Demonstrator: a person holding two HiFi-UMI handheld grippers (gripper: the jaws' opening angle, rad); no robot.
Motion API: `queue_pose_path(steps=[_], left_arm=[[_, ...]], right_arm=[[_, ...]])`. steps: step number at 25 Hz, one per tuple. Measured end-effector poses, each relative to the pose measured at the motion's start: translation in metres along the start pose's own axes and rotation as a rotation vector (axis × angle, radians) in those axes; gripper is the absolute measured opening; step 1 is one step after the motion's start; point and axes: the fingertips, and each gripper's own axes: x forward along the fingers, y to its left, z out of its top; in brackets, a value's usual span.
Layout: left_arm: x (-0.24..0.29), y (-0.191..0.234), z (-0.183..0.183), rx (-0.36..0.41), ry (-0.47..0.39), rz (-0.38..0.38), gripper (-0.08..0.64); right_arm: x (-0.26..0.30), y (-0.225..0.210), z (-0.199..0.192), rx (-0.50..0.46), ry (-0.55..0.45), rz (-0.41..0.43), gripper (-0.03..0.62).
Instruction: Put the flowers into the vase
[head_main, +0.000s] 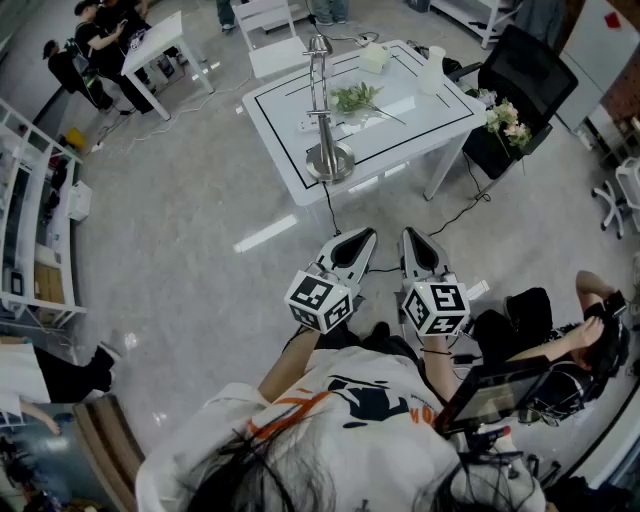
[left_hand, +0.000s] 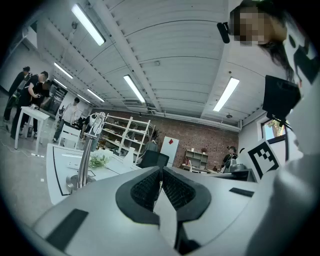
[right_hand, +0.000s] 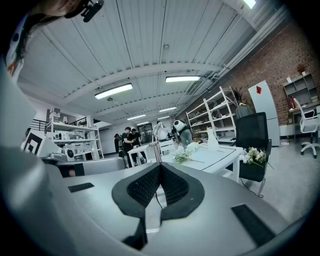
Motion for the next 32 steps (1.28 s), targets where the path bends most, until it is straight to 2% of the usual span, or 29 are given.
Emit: queue_pose_path(steps=[7,20,32], left_arm=[[0.009,-0.001,0.001,0.004,0.001,0.014,0.009],[0.04,-0.017,-0.001,0.012,0.001,0.031,0.009],[0.063,-0.036,-0.02,0.001,0.017,0.058,0.009]], right_arm=[[0.0,-0.006,0.007,-0.021,-0.01,0.022,0.014],[-0.006,-0.046,0.018,-0.016,-0.026,0.025,0.014],[-0.013,-0.088,0.005,0.006,0.006,0.031,0.014]])
